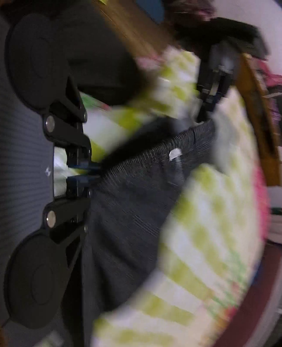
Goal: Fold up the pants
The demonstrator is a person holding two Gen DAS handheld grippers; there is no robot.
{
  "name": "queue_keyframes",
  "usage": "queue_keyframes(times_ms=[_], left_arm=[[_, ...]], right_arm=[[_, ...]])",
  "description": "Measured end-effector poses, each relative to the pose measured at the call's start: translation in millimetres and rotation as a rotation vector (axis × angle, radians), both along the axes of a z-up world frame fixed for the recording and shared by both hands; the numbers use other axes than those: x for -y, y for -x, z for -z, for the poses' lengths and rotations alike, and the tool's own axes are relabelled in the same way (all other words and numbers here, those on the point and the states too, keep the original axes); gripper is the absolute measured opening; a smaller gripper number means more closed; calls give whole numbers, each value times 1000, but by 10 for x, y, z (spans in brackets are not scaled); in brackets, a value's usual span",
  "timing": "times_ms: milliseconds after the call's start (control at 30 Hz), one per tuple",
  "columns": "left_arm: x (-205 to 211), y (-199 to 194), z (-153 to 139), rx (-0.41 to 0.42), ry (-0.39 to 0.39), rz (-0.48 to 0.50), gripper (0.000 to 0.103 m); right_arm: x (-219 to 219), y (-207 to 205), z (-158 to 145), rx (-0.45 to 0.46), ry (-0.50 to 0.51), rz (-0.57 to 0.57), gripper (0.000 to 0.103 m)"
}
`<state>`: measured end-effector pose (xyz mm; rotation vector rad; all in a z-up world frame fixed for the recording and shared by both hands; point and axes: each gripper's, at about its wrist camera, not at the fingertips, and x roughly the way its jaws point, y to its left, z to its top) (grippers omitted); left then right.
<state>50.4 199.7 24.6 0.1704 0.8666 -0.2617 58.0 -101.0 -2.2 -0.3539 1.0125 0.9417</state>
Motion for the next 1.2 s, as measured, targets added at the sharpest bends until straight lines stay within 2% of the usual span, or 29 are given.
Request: queue_keyframes(times_ms=[100, 233, 367, 533, 700, 867, 967, 1033, 1067, 1100, 1167, 1200], left_arm=[[-33, 42, 113, -32, 29, -60, 34], [-101, 19, 140, -42, 49, -115, 34], [-196, 89, 178, -62, 103, -146, 37], [-241, 172, 203, -112, 176, -161, 49], [-250, 224, 189, -122, 216, -210, 49], [-302, 232, 221, -163, 268, -265, 50], [-288, 263, 207, -172, 297, -270, 62], [-239, 274, 184, -168, 294, -266, 65], [-212, 271, 179, -167, 290, -261, 68], [-184, 260, 187, -170, 290, -257, 70], [-131, 221, 245, -203, 315, -266, 73], [-108, 206, 283, -224, 334, -269, 73]], right_arm=[[-52, -11, 196, -20, 47, 50, 9], [43, -132, 105, -25, 8, 99, 11], [287, -224, 94, -112, -82, 218, 33], [736, -388, 166, -234, -224, 443, 36], [1178, -620, 221, -304, -395, 686, 44], [1255, -874, 404, -361, -487, 780, 51], [1185, -982, 513, -413, -522, 787, 51], [1130, -1021, 559, -419, -521, 787, 51], [1082, -1039, 570, -419, -515, 779, 43], [1039, -1052, 576, -418, -515, 772, 27], [981, -1054, 558, -418, -525, 770, 14], [989, -1055, 530, -411, -535, 769, 13]])
